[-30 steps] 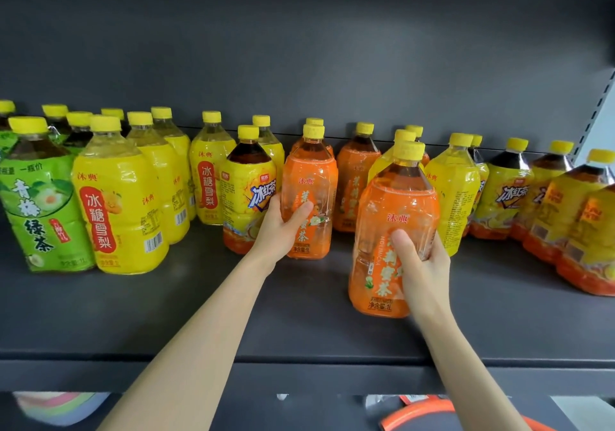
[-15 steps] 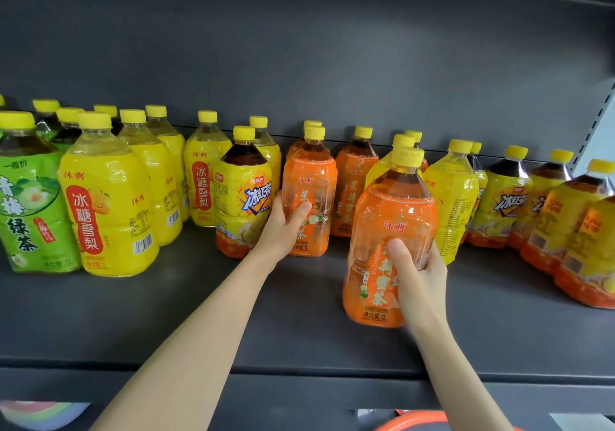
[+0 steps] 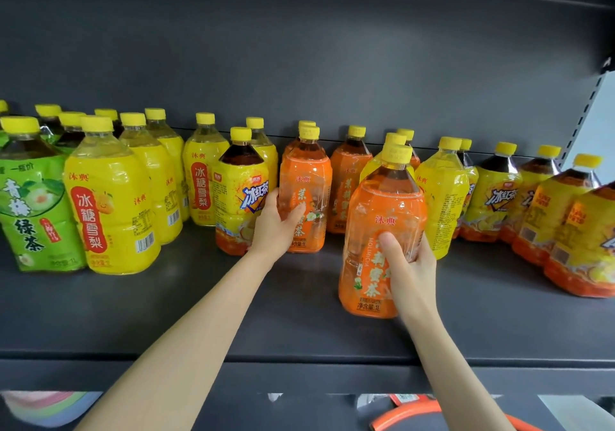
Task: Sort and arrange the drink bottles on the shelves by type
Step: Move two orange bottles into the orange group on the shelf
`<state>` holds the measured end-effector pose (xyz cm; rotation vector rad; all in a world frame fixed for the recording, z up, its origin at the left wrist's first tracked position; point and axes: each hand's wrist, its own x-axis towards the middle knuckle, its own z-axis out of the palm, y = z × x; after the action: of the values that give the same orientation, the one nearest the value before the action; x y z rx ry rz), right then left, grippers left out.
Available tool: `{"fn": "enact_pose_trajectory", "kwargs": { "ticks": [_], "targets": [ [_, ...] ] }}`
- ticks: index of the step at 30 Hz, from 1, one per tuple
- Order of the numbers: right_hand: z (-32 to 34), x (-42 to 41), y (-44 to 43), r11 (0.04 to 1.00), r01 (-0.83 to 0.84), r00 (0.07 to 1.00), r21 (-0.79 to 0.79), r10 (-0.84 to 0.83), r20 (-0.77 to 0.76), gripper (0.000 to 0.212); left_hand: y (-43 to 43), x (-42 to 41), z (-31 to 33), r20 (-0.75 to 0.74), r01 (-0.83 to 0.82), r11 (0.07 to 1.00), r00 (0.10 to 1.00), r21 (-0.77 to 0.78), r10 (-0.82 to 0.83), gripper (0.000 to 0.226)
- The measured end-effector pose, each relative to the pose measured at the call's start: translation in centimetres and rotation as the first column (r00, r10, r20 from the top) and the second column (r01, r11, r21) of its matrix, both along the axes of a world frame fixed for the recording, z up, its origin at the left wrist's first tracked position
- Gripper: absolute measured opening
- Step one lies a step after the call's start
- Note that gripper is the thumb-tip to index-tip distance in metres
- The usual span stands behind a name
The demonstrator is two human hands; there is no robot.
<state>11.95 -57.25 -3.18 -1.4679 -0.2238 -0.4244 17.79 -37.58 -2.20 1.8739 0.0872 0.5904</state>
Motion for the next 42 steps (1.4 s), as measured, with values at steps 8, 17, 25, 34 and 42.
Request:
{"fn": "enact_pose_trajectory", "kwargs": {
  "ticks": [8,17,25,34,42],
  "targets": [
    [0.4,-0.8,0.8,0.999,-0.051,0.998,-0.011,0.051,-0.03,0.055,-1.1,-7.7,1.9,0.284,0.139,0.989,0.948,0.043,-0.146,0.029],
    [0.8,-1.5,6.4,0.98,-0.184,0.983,-0.071,0.185,0.008,0.057,0.3,-9.0,2.2,0.276,0.424,0.906,0.871,-0.001,-0.407,0.055],
    [0.4,-0.5,5.9,0.905,-0.235,0.972,-0.353,0.216,-0.092,0.09,1.9,-7.5,2.4,0.24,0.352,0.935,0.905,0.041,-0.351,0.063],
    [0.8,0.8,5.7,0.886,-0.196,0.98,-0.42,0.194,-0.049,0.072,2.1,-5.4,2.1,0.206,0.306,0.95,0.927,0.063,-0.312,0.064],
    [0.8,1.6,6.1,0.888,-0.159,0.986,-0.432,0.16,-0.034,0.076,2.4,-4.3,2.0,0.196,0.324,0.944,0.924,0.058,-0.329,0.064]
  ]
}}
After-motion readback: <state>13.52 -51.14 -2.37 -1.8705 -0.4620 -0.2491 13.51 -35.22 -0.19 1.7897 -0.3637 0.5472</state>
